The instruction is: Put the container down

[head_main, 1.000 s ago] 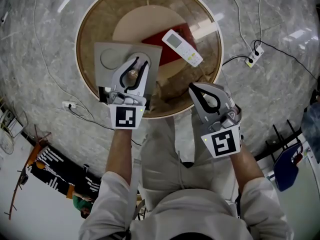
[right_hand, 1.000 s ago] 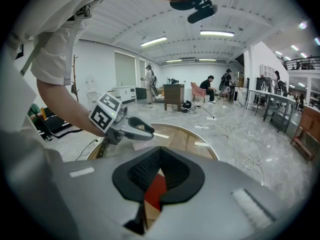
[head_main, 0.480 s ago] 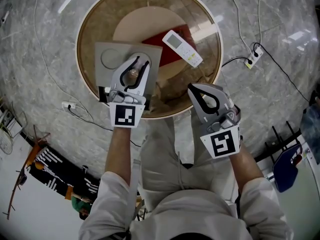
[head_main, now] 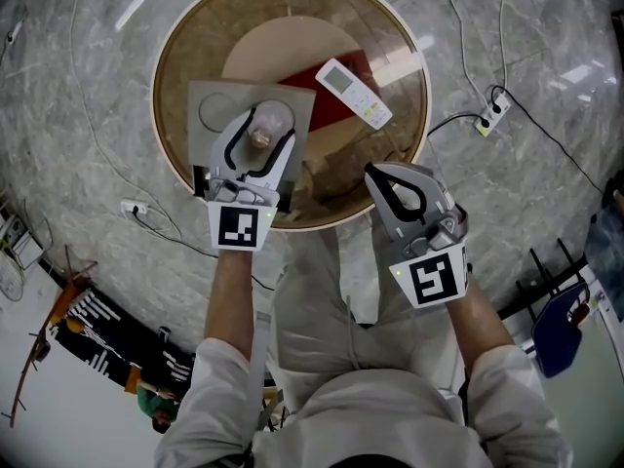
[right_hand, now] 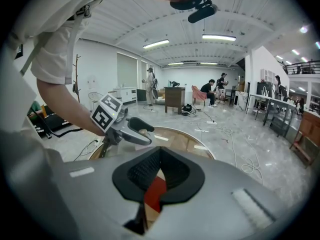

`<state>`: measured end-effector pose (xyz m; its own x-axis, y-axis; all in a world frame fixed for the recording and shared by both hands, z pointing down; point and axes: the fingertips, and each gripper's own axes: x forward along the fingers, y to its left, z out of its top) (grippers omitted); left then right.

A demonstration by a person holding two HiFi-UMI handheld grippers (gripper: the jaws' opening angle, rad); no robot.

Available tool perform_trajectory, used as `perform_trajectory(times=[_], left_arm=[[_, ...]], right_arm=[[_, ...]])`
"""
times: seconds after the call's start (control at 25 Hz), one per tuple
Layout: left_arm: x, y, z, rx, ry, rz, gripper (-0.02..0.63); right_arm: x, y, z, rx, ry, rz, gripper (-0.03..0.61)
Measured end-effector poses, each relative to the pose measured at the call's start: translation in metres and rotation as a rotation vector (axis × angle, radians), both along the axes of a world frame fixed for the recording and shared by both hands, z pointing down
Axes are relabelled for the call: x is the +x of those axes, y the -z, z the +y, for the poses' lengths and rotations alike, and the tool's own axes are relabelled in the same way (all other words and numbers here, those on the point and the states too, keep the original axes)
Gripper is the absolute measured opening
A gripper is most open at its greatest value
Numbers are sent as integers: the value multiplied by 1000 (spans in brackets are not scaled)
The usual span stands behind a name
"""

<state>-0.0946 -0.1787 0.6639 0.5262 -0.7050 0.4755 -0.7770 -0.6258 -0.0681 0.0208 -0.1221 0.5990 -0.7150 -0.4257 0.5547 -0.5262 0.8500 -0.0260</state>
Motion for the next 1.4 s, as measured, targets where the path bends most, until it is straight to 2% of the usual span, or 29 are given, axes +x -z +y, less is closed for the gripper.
perform_trajectory(times=[0.32,0.56,0.64,0.8,1.2,1.28,1.4], left_arm=[[-8,26,12,19,26,-15,265],[-22,51,29,15,71,-15,264],[-24,62,35,14,103,8,264],[-32,89,49,11,152,35,264],[-41,168,84,44,138,18,256],[-43,186,91,50,148,21,221],[-44,214,100,58,167,36,213]], right_arm=[[-1,19,7,27,8,-7,5],[-4,39,16,50,22,-14,5],[-3,46,19,54,25,-13,5],[-6,67,25,76,33,-17,5],[-11,136,39,120,37,-12,5],[-11,149,43,131,42,-14,5],[-11,169,47,142,37,-18,5]])
